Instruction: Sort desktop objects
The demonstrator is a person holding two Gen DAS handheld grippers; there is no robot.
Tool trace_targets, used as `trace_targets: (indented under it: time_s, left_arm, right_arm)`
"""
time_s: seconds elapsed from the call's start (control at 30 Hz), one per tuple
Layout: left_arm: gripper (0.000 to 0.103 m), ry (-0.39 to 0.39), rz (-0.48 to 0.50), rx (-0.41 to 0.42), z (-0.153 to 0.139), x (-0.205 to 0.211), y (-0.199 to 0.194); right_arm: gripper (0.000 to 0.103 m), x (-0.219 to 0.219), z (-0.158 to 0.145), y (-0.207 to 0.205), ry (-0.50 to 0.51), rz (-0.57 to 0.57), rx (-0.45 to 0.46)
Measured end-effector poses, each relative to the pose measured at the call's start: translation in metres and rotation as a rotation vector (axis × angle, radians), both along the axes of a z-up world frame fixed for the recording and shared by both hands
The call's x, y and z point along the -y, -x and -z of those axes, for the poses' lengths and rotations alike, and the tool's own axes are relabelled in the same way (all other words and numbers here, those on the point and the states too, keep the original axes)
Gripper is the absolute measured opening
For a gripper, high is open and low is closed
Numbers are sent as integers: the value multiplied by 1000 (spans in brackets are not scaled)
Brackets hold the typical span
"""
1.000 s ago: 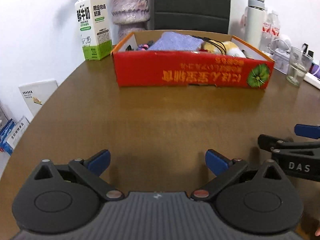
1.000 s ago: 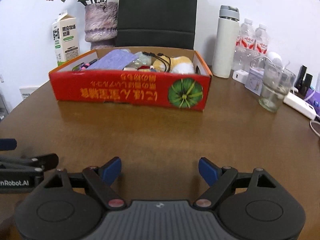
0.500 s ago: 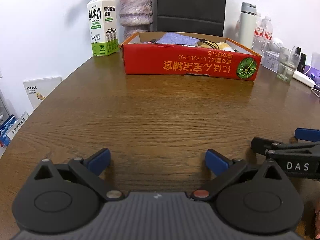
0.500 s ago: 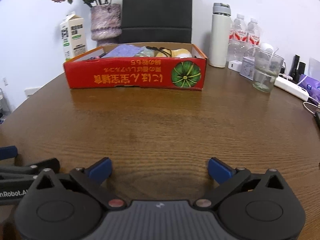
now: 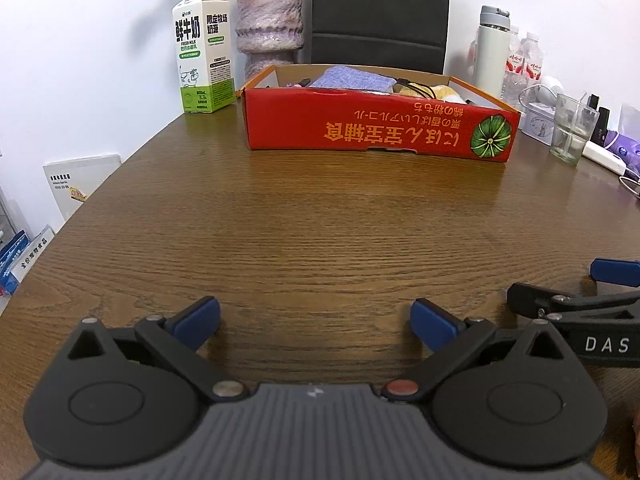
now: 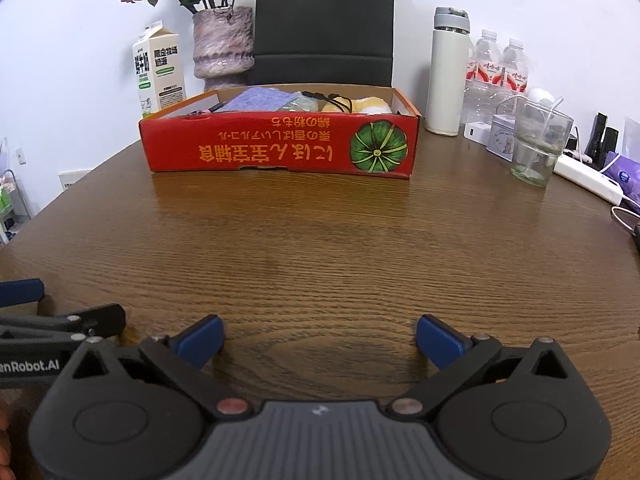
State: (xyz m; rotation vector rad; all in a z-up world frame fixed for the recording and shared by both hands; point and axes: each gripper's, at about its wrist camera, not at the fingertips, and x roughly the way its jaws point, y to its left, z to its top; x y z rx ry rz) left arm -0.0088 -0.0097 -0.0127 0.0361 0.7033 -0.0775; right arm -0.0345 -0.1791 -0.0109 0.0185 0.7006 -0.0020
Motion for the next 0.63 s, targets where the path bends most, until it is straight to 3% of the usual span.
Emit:
trace_targets:
  time_s: [0.3, 0.63]
  left_arm:
    - [103, -1, -16, -1, 0, -1, -8]
    - [103, -3, -22, -1, 0, 0, -7]
  right_arm:
    - [103, -7, -1, 1, 4, -66, 0]
    - [103, -5, -1, -3, 1, -32, 0]
